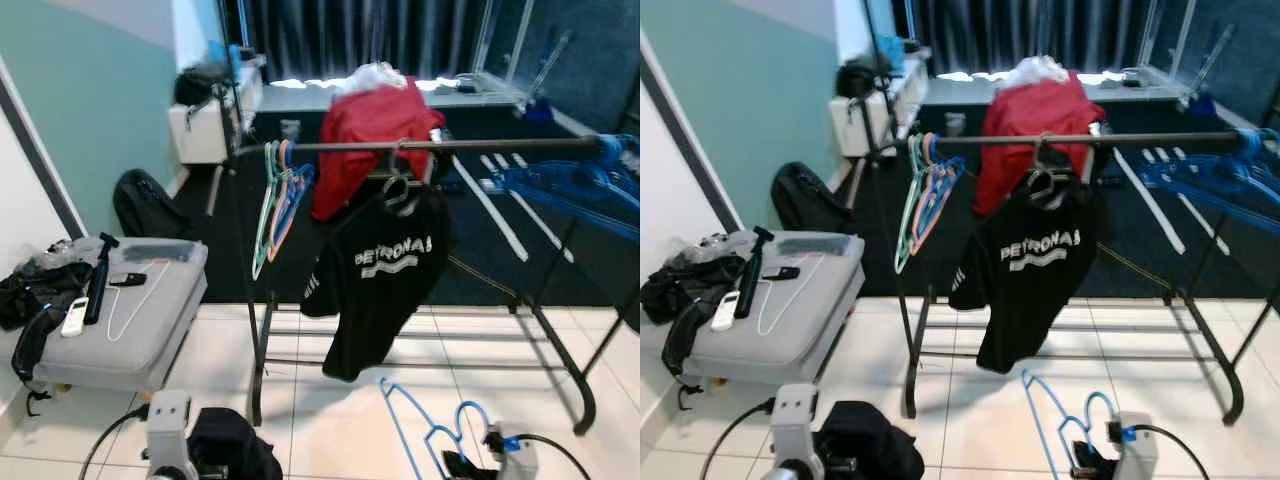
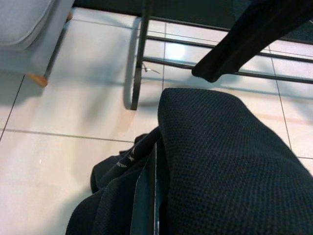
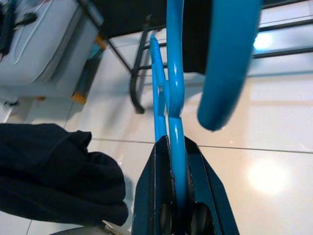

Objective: Hang hanger

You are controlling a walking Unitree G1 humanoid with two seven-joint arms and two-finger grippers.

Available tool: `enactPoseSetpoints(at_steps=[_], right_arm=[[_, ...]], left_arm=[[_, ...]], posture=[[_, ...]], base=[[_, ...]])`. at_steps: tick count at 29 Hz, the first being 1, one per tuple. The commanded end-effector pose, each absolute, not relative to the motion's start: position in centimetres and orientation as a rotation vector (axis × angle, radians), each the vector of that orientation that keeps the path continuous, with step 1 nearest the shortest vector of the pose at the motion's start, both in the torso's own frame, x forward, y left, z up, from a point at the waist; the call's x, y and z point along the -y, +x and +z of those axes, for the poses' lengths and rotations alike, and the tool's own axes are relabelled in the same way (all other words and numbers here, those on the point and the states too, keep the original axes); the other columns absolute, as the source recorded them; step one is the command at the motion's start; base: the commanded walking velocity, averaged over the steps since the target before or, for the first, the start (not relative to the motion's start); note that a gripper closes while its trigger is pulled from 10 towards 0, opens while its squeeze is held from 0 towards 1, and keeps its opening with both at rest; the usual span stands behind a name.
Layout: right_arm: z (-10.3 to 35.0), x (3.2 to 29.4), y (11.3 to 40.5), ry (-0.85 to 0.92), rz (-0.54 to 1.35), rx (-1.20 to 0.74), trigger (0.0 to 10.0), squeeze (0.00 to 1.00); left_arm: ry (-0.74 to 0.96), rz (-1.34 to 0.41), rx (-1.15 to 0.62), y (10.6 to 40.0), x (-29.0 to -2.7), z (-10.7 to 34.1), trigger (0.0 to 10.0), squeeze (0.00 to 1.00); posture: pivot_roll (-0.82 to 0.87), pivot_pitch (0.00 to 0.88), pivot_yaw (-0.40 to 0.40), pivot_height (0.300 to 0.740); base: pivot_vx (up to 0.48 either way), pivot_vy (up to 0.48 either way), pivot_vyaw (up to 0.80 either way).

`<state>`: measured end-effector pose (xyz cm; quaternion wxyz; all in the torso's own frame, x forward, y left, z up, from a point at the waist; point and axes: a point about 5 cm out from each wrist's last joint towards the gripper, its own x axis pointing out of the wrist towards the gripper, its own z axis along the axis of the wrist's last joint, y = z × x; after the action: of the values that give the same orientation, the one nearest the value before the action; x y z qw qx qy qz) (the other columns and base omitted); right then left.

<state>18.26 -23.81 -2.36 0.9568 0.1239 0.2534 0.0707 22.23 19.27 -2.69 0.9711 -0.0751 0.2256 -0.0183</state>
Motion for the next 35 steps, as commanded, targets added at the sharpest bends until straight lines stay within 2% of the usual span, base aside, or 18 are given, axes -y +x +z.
enactPoseSetpoints(at_steps=[1,35], right_arm=[[-2.63,23.89,18.09,0.248,0.142,-0.521,10.0,0.0],[-2.69,23.89,18.67,0.224,0.184,-0.492,10.0,0.0]], left_arm=[[-0.143,-0.036,-0.436,22.59,-19.62,-2.44,10.0,0.0],[-0.149,-0.036,-0.424,23.16,-19.85,-2.73,10.0,0.0]], posture=[[-0.03,0.0,0.012,0.74],[-0.06,0.0,0.02,0.74]], base=[[0.0,0.0,0.72],[0.0,0.0,0.72]])
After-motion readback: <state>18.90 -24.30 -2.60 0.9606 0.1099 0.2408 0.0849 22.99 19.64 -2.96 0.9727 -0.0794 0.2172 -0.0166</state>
